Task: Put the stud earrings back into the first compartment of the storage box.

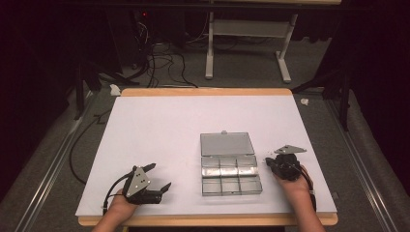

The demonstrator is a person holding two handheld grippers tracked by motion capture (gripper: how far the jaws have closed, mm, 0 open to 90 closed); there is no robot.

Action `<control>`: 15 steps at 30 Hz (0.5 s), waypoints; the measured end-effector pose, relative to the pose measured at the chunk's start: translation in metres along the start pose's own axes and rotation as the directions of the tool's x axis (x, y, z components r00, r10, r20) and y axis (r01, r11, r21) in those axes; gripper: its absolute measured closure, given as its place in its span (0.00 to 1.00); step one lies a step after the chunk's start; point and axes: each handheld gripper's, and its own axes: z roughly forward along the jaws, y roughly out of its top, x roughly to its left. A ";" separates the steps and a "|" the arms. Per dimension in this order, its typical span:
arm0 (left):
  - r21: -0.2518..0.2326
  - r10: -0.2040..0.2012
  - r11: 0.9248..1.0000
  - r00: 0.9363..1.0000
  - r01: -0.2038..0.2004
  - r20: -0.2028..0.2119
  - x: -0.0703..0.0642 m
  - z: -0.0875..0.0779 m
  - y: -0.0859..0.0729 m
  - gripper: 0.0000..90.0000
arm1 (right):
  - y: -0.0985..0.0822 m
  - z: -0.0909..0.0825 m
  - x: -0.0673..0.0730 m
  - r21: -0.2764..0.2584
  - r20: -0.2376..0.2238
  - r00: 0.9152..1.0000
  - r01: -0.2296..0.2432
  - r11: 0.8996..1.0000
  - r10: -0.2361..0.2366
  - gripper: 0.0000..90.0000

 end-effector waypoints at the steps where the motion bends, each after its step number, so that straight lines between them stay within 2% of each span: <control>1: -0.001 -0.001 1.000 1.000 0.001 0.000 0.000 0.000 0.000 0.17 | -0.001 -0.001 0.000 0.002 -0.002 1.000 0.004 1.000 -0.004 1.00; 5: -0.003 -0.003 1.000 1.000 0.003 -0.001 0.000 0.000 0.000 0.17 | -0.001 -0.007 0.000 0.009 0.005 1.000 0.003 1.000 -0.004 0.98; 9: -0.001 -0.007 1.000 1.000 0.007 0.000 0.000 0.000 0.000 0.17 | 0.002 -0.015 -0.007 0.043 -0.001 1.000 -0.019 0.999 0.019 0.94; 13: 0.000 0.002 1.000 1.000 -0.002 -0.001 0.000 0.000 0.000 0.17 | 0.006 -0.017 -0.009 0.121 0.000 1.000 -0.029 0.992 0.029 0.85; 15: 0.000 0.003 1.000 1.000 -0.003 -0.001 0.000 0.000 0.000 0.17 | 0.009 -0.016 -0.009 0.175 0.008 1.000 -0.024 0.984 0.023 0.84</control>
